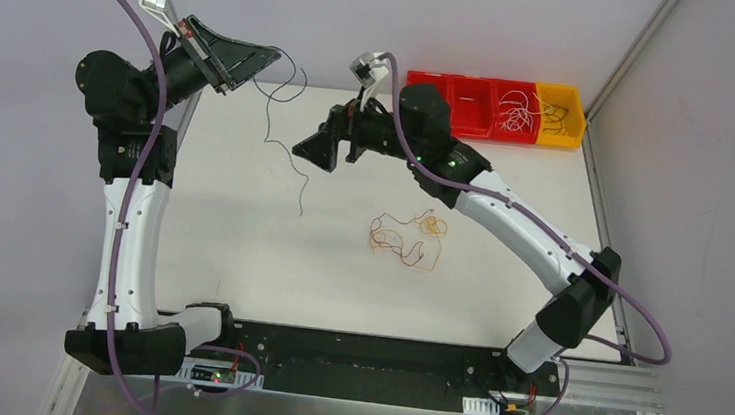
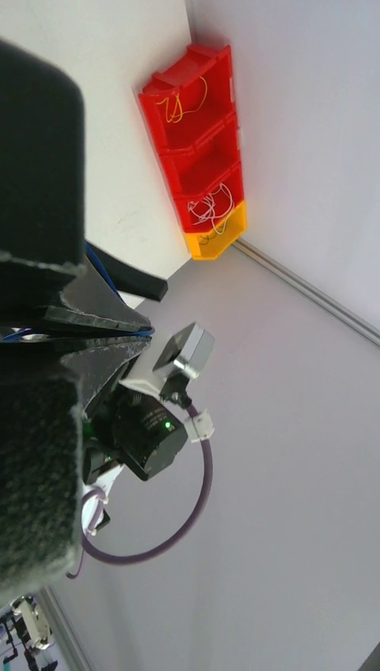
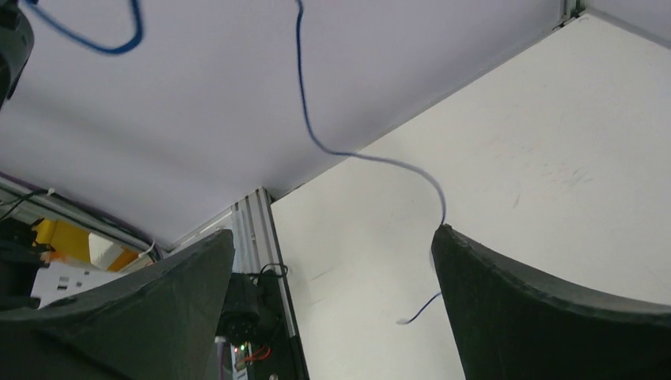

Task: Untangle the cables

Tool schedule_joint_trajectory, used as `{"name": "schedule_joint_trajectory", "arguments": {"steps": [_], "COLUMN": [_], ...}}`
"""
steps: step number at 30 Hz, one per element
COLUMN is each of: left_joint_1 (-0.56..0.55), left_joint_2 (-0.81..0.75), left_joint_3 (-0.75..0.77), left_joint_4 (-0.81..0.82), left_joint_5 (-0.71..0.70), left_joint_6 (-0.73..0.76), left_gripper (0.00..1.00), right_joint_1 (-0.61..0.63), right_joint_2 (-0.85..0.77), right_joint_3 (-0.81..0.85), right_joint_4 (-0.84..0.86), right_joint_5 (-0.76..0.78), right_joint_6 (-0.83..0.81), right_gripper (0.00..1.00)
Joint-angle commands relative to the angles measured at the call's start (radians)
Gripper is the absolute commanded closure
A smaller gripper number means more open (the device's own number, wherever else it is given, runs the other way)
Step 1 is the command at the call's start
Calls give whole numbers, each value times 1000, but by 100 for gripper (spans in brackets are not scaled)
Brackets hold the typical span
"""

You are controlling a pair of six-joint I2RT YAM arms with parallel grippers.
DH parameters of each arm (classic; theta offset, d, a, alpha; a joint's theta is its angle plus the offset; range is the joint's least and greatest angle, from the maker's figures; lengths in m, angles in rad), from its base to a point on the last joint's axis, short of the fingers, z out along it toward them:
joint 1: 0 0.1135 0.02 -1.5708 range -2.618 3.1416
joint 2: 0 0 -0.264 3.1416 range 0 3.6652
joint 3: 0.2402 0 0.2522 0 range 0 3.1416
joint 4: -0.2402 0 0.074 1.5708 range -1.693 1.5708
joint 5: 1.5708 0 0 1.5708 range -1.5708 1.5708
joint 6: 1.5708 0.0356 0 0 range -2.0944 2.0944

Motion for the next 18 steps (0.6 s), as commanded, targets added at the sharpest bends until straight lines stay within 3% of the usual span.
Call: {"name": "schedule_joint_trajectory", "arguments": {"steps": [1, 6, 8, 9, 13, 15, 18], "left_joint_1": [-6, -11, -11, -11, 6, 36, 107], "left_joint_2": [-1, -11, -17, -21, -39, -61, -98], "left_joint_3": [-8, -22, -26, -26, -1, 17, 44], "left_joint_4": [108, 116, 117, 116, 48, -56, -352], "left_joint_5": [-15, -7, -3, -3, -4, -25, -137], "left_joint_6": [-72, -84, -83, -82, -12, 91, 322], "left_gripper": [100, 100, 100, 100, 100, 100, 100], "right_joint_1": [34, 77, 90, 91, 77, 54, 17], "right_joint_2": [110, 212, 237, 245, 208, 161, 56], "right_joint_3": [128, 233, 264, 272, 224, 170, 53], "right_joint_4": [97, 142, 146, 148, 142, 124, 101], "right_joint_5": [57, 85, 106, 112, 176, 175, 140], "right_joint_6": [32, 25, 20, 21, 10, 18, 14], "right_gripper": [1, 1, 7, 19, 98, 100, 100]}}
